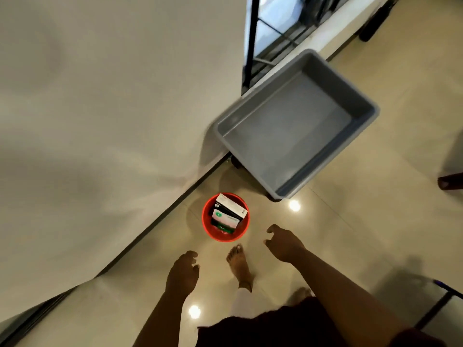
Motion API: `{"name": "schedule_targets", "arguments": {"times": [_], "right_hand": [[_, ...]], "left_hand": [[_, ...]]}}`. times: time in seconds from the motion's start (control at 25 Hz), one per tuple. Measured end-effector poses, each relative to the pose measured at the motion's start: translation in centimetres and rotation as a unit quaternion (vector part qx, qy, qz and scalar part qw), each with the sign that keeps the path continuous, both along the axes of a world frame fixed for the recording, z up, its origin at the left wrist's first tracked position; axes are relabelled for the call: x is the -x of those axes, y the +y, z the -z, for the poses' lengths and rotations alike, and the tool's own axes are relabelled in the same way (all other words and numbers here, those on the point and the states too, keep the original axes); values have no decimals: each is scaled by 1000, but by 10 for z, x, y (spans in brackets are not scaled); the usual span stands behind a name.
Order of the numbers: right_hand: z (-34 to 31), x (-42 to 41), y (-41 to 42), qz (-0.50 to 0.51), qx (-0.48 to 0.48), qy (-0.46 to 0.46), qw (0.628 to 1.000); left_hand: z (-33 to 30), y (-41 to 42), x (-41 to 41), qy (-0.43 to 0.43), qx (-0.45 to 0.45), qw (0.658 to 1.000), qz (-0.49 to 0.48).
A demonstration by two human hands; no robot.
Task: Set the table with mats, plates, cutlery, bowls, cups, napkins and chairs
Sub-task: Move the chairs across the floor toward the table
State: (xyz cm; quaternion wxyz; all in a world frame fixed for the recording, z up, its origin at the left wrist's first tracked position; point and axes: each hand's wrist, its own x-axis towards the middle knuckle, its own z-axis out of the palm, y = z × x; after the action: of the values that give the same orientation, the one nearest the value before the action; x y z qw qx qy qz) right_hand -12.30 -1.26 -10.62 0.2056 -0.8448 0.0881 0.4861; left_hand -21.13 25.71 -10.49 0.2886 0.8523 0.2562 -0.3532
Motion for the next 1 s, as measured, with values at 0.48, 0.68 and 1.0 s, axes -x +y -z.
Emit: {"name": "schedule_targets", "arguments": {"times": [0.48, 0.68, 1.0], "right_hand": [[-96, -16, -202, -31, 112, -143, 983], [-133, -39, -335, -35, 123, -209, 970], [-155, -56, -503, 172, 166, -249, 938]], "left_hand": [[-81, -242, -168, -238, -104, 854, 450], [-121, -368, -191, -283, -143, 809, 495], [-137, -561, -240, -333, -114, 727, 589]]}}
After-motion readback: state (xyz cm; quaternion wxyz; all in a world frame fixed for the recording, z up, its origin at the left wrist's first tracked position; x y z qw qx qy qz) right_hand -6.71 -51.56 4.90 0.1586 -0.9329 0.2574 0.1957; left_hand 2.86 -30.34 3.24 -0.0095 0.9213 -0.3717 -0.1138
